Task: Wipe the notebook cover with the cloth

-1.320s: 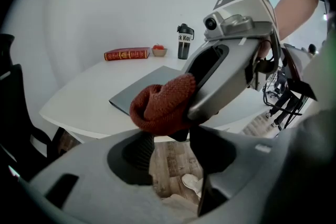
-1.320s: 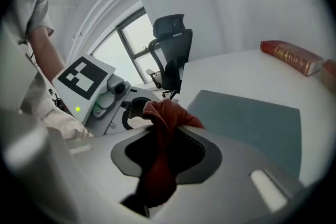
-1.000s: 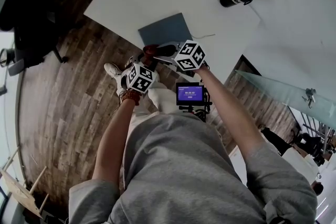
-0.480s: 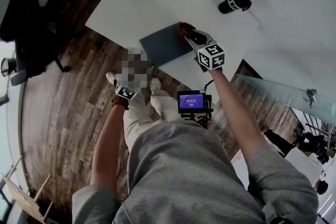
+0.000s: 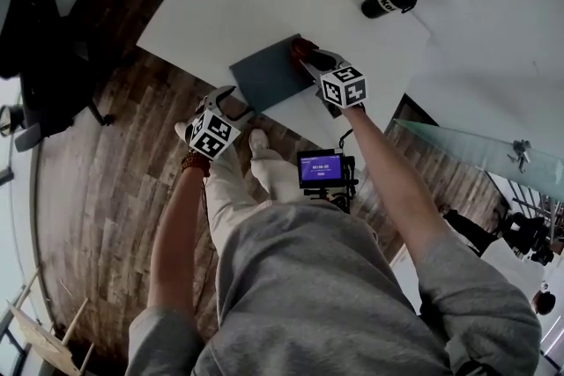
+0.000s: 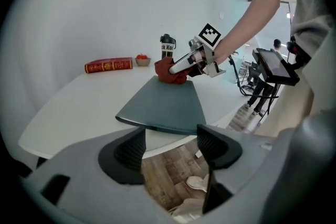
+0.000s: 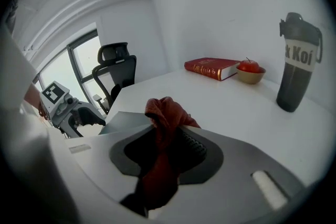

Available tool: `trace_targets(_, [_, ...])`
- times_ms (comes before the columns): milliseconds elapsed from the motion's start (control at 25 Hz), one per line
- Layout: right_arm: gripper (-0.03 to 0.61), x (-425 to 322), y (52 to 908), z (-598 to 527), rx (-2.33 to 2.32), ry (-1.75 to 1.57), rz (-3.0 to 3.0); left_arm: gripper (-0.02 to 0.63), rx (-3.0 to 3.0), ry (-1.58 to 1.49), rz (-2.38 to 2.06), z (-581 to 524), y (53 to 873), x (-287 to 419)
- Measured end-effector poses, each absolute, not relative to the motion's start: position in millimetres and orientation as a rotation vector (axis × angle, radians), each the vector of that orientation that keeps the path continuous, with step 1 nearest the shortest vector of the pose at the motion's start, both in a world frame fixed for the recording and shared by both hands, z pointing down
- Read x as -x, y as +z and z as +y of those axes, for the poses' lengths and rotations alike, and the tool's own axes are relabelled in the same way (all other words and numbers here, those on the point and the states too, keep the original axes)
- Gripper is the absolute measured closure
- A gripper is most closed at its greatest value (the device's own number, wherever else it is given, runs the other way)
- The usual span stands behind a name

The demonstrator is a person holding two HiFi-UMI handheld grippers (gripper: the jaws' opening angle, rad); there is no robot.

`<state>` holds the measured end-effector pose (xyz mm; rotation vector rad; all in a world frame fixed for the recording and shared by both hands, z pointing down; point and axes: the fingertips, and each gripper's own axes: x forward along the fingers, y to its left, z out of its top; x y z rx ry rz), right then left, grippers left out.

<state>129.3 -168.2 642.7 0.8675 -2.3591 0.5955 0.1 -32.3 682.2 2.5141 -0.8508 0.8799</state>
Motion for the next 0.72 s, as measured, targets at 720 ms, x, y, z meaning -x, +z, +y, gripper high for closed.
trace_targets(720, [0.476, -71, 648, -126, -0.700, 0.572, -2.371, 0.311, -2.477, 0.936, -0.805, -33, 687, -3])
